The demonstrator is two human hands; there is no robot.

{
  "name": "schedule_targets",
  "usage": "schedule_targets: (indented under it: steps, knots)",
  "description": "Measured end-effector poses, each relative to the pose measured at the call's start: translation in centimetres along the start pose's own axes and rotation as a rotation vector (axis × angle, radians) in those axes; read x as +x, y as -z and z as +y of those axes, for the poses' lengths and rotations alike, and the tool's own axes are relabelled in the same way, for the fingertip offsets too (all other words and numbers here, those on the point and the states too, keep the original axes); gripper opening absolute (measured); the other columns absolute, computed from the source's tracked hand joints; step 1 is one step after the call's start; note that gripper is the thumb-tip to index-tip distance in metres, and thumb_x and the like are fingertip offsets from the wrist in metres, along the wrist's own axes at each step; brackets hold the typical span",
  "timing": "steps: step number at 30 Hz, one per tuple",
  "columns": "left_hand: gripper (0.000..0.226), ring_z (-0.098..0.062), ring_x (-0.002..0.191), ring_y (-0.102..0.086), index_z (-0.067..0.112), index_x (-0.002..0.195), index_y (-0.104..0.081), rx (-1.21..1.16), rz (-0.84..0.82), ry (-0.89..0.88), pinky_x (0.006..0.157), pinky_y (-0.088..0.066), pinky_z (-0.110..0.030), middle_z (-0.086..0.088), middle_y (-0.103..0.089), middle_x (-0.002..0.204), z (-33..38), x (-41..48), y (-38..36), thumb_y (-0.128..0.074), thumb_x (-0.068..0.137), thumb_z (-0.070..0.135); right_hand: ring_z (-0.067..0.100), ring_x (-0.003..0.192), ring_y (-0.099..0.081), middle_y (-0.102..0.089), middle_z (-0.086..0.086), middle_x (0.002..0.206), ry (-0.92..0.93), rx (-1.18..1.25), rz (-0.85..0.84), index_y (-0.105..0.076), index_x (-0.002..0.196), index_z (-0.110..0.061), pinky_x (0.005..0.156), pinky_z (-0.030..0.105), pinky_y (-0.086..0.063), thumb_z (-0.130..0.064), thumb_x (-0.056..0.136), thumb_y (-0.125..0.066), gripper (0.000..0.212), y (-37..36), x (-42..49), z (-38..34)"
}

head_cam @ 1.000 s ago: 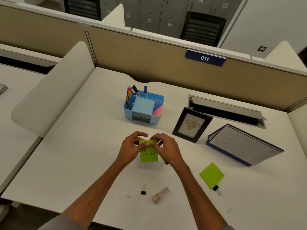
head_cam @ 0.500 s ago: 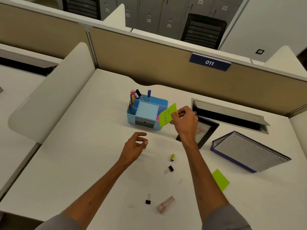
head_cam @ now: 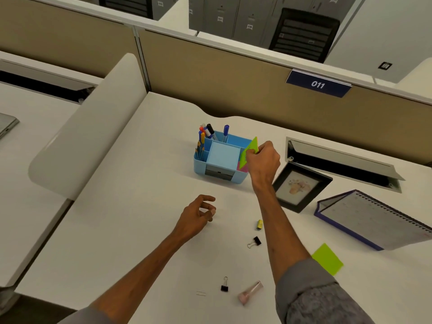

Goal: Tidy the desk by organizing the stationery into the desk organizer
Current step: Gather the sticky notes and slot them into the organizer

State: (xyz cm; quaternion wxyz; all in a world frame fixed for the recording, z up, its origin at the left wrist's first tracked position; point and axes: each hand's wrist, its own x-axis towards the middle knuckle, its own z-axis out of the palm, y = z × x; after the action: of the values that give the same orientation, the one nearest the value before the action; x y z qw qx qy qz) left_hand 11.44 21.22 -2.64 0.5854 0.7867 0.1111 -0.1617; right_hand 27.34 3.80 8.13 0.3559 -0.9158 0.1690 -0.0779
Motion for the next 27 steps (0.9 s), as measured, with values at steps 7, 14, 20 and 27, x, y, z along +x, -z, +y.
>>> schedule_targets:
  steps: [7, 14, 20, 27]
  knots:
    - [0.03, -0.012, 0.091, -0.076, 0.036, 0.132, -0.06, -0.007, -0.019, 0.029, 0.077, -0.06, -0.022, 0.011, -0.072, 0.114, -0.2, 0.0, 0.0, -0.066, 0.103, 0.033, 0.014, 0.085, -0.064, -0.072, 0.012, 0.112, 0.048, -0.016, -0.082, -0.06, 0.111, -0.007, 0.063, 0.021, -0.051, -0.025, 0.097, -0.074, 0.027, -2.2, -1.2, 0.8]
    - [0.03, -0.014, 0.092, -0.076, 0.034, 0.133, -0.06, 0.012, -0.036, 0.032, 0.079, -0.06, -0.025, 0.008, -0.071, 0.115, -0.7, -0.5, -0.3, -0.065, 0.103, 0.035, 0.022, 0.105, -0.069, -0.07, 0.01, 0.109, 0.133, -0.01, -0.063, -0.061, 0.107, -0.01, 0.075, 0.029, -0.062, -0.023, 0.094, -0.076, 0.024, -1.7, -2.4, 2.3]
    - [0.028, -0.013, 0.09, -0.076, 0.038, 0.13, -0.06, 0.049, -0.085, 0.014, 0.08, -0.062, -0.027, 0.008, -0.072, 0.114, 0.1, -0.3, -3.2, -0.066, 0.103, 0.038, 0.012, 0.084, -0.063, -0.067, 0.003, 0.094, 0.118, 0.039, 0.01, -0.062, 0.096, -0.013, 0.06, 0.012, -0.038, -0.021, 0.095, -0.074, 0.014, 1.7, -4.0, 3.6]
    - [0.028, -0.013, 0.091, -0.076, 0.035, 0.131, -0.06, 0.098, -0.172, -0.032, 0.08, -0.063, -0.028, 0.007, -0.072, 0.114, 2.8, -0.8, -9.3, -0.065, 0.103, 0.038, 0.009, 0.074, -0.061, -0.067, -0.004, 0.088, 0.05, 0.026, 0.009, -0.064, 0.095, -0.02, 0.068, 0.02, -0.053, -0.022, 0.095, -0.073, 0.01, 7.6, -8.7, 12.3]
